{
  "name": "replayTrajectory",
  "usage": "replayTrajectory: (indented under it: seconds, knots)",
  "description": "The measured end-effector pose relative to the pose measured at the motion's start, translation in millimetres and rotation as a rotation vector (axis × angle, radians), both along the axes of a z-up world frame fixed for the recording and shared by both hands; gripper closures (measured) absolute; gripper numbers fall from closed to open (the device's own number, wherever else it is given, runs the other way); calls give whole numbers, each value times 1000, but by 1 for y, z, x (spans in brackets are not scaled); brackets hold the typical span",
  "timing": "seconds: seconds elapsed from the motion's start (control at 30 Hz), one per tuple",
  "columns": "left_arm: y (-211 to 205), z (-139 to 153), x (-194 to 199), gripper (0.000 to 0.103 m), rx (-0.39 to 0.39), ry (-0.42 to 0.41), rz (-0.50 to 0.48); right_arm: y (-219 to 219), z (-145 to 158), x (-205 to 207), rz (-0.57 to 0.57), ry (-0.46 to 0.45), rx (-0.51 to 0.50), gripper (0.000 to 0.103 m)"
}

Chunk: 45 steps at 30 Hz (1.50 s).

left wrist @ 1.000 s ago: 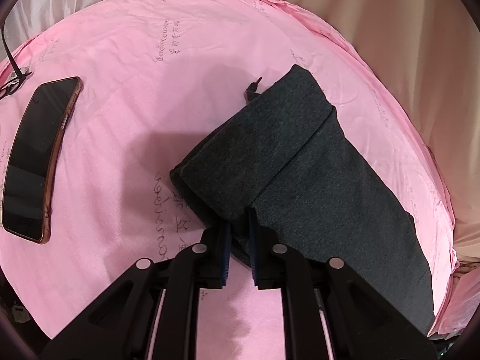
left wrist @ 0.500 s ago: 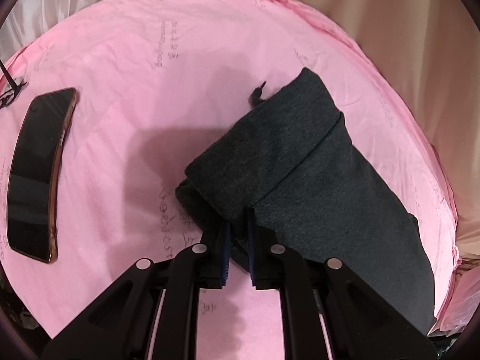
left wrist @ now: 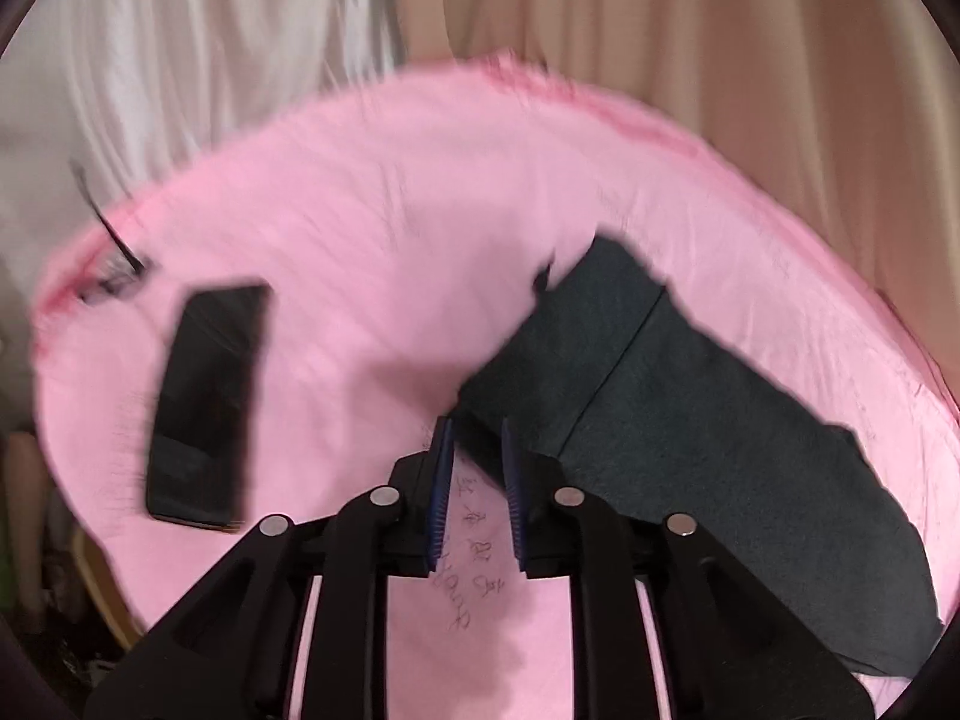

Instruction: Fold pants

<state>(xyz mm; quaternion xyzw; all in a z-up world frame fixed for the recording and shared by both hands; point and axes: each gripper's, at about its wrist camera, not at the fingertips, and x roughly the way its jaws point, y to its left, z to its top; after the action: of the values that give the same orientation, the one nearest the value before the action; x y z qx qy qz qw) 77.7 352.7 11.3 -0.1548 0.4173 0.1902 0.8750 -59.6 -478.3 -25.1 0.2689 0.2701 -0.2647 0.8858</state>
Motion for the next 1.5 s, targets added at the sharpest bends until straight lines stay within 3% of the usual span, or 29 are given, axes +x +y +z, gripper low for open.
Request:
replayTrajectory:
  seconds: [0.07, 0.13, 0.2, 0.3, 0.37, 0.4, 0.43, 0.47, 0.63, 0.77, 0.8, 0.83, 0.87, 0.97, 1.03, 1.07, 1.2, 1.27, 1.33, 1.47, 1.5]
  knots:
    - [-18, 19, -2, 85, -10, -54, -53, 35, 20, 31, 147, -30, -23, 85]
    - [-45, 29, 7, 75, -26, -86, -127, 81, 34, 77, 313, -39, -46, 80]
    - [-74, 23, 19, 55, -72, -76, -231, 132, 38, 123, 478, -45, -42, 70]
    - [-112, -16, 41, 55, -139, 41, -359, 226, 30, 201, 743, 9, -29, 70]
    - [-124, -50, 45, 62, -191, 135, -413, 280, 23, 238, 861, 54, -60, 70]
    - [-126, -61, 42, 64, -197, 157, -426, 306, 19, 258, 915, 79, -76, 70]
    - [-128, -62, 35, 65, -158, 122, -439, 334, 14, 279, 975, 101, -87, 70]
    - [-129, -62, 28, 67, -122, 114, -457, 355, 10, 298, 1018, 120, -93, 70]
    - [-117, -63, 19, 66, -135, 105, -507, 441, -25, 385, 1134, 239, -143, 70]
    - [-106, -64, 16, 67, -189, 81, -539, 480, -60, 406, 1187, 347, -174, 70]
    - [-104, -64, 16, 67, -196, 78, -546, 488, -67, 406, 1202, 360, -192, 84]
    - [-102, -64, 15, 67, -201, 73, -558, 493, -67, 405, 1208, 346, -220, 99]
    - [-100, -64, 15, 67, -205, 70, -565, 496, -63, 403, 1198, 329, -255, 100]
    - [-94, -64, 13, 67, -218, 60, -576, 490, -49, 410, 1147, 237, -241, 100]
    - [-91, -63, 10, 67, -215, 58, -574, 490, -67, 426, 1160, 310, -219, 100]
    - [-92, -63, 9, 67, -208, 58, -573, 488, -70, 427, 1164, 301, -210, 100]
    - [-93, -60, 1, 67, -175, 57, -573, 451, -31, 387, 1106, 131, -162, 95]
    - [-100, -62, -1, 67, -167, 51, -570, 426, -23, 357, 1082, 93, -136, 91]
    - [-104, -62, -2, 66, -152, 51, -562, 393, -30, 322, 1053, 113, -96, 91]
    - [-119, -64, 2, 63, -118, 66, -542, 325, -64, 269, 916, 269, -131, 91]
    - [-121, -64, 5, 63, -111, 71, -535, 308, -63, 256, 901, 240, -99, 103]
